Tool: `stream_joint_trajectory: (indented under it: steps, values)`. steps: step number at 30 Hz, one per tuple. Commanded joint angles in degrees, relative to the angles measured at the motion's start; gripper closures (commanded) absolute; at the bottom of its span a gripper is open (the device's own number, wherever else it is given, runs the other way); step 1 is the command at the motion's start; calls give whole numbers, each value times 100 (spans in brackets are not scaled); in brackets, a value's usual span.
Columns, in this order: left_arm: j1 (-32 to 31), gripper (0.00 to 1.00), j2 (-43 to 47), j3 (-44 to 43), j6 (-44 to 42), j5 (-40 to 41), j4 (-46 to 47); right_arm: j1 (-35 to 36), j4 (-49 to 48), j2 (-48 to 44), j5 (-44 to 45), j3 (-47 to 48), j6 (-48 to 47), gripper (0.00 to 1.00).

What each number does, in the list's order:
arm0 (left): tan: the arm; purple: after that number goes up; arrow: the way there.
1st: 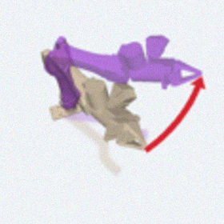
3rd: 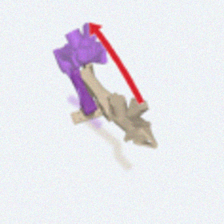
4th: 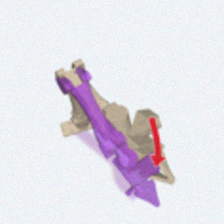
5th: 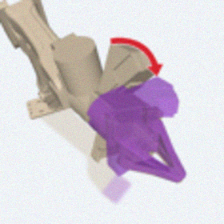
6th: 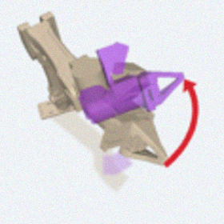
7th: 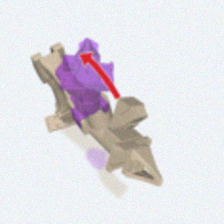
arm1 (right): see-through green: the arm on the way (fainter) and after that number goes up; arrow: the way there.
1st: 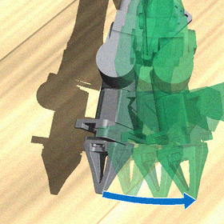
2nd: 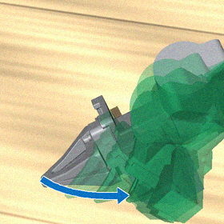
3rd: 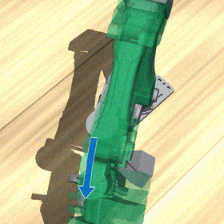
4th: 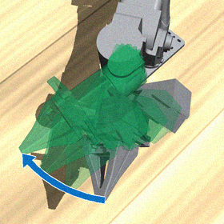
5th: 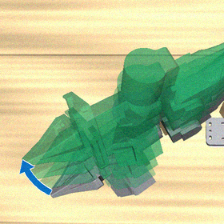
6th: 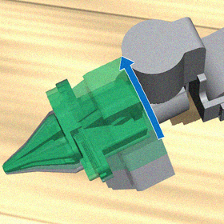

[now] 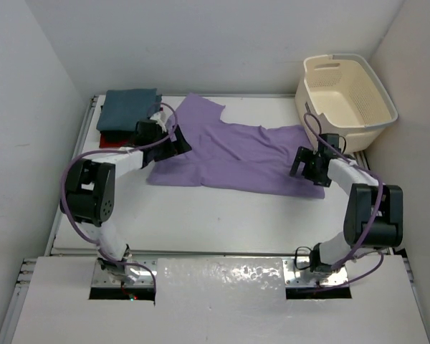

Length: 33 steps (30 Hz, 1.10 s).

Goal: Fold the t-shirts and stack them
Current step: Fold the flattened tshirt in 1/3 of the way

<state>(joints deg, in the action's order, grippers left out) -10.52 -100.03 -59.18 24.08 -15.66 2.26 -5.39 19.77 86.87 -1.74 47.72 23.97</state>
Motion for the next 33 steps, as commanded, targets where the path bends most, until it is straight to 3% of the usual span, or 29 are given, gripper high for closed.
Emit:
stream_joint_trajectory:
  steps: [1,9,17,22,26,29,33]
  values:
    - [-29,0,-16,318,132,106,222,-6,-386,137,42,-184,82,1]
    - [42,0,53,1452,484,502,-217,-6,-421,59,103,-1098,284,1]
    - [59,0,1529,2875,1581,959,-2359,-6,500,-1417,358,-2389,626,1]
    - [59,0,2443,3193,2145,1275,-3828,-15,1510,-2453,806,-2768,715,1]
    - [42,0,3521,3106,2495,1302,-4602,-15,1609,-2728,772,-2655,636,1]
    - [42,0,4068,2738,2480,1556,-4455,-15,1635,-2754,667,-2243,557,1]
    - [42,0,3834,1439,1927,2041,-3840,-15,1512,-2763,385,-1478,241,1]
